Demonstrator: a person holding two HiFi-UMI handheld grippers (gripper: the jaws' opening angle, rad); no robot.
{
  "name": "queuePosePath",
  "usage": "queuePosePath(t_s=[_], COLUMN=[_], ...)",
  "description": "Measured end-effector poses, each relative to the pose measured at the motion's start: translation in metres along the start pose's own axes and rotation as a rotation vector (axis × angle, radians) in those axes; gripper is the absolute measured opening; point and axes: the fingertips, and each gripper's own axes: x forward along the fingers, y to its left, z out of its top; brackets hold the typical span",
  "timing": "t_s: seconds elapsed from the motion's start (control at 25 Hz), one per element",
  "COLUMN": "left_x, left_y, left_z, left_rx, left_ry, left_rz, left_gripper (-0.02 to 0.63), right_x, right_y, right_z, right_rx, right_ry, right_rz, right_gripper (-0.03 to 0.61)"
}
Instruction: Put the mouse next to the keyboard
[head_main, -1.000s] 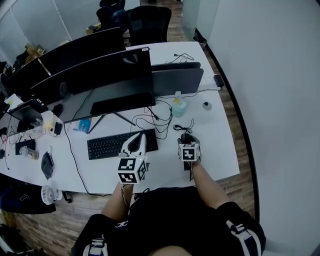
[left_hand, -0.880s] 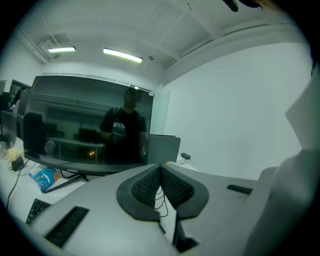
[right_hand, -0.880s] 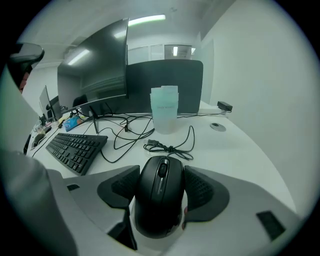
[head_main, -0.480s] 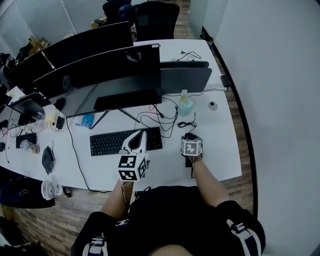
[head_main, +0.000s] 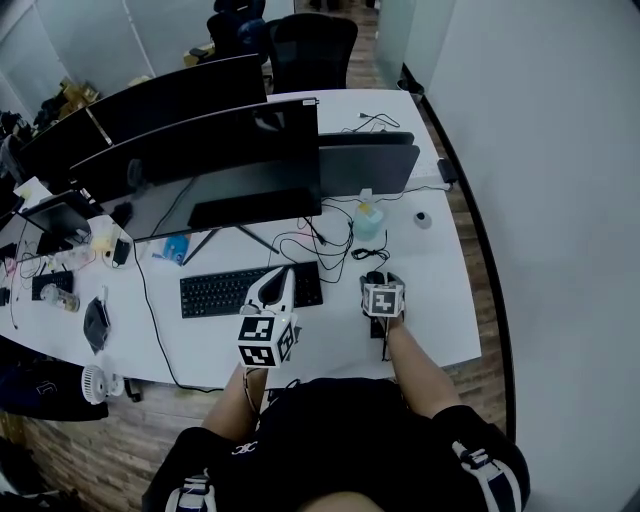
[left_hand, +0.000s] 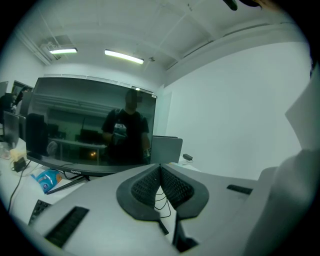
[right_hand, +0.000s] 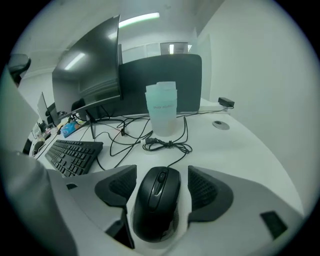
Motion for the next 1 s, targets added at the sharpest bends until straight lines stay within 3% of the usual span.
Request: queuePosePath(t_s=[0.2, 0.28, 0.44, 0.6, 0.76, 1.0], left_x=[-0.002, -0.003, -0.003, -0.001, 0.0, -0.002], left_y=[-0.009, -0.012, -0.018, -0.022, -0.028, -0.029], left_z=[0.004, 0.004, 0.004, 0.007, 0.013, 0.016], left_rx=[0.011, 0.011, 0.013, 0.013, 0.017, 0.017], left_ry=[-0.011, -0.013, -0.022, -0.036, -0.055, -0.069], left_rz=[-0.014, -0.018, -0.031, -0.04, -0.051, -0.053], left_gripper=[0.012, 0.012, 0.012, 0.012, 0.012, 0.012], right_x=[-0.024, -0.044, -0.098, -0.157, -0.204, -0.225], right_y=[0.0, 0.001, 0.004, 0.006, 0.02, 0.03], right_z=[0.031, 0.052, 0.098, 0.139, 0.159, 0.158], right_rx=[0.01, 0.011, 0.012, -0.019, -0.066, -0.044], right_ry=[-0.125, -0.198, -0.398, -0.59, -0.716, -0.749], right_rz=[0.018, 0.02, 0.013, -0.043, -0.004, 0.035], right_gripper=[0.35, 0.322, 0.211, 0.015, 0.012, 0.012])
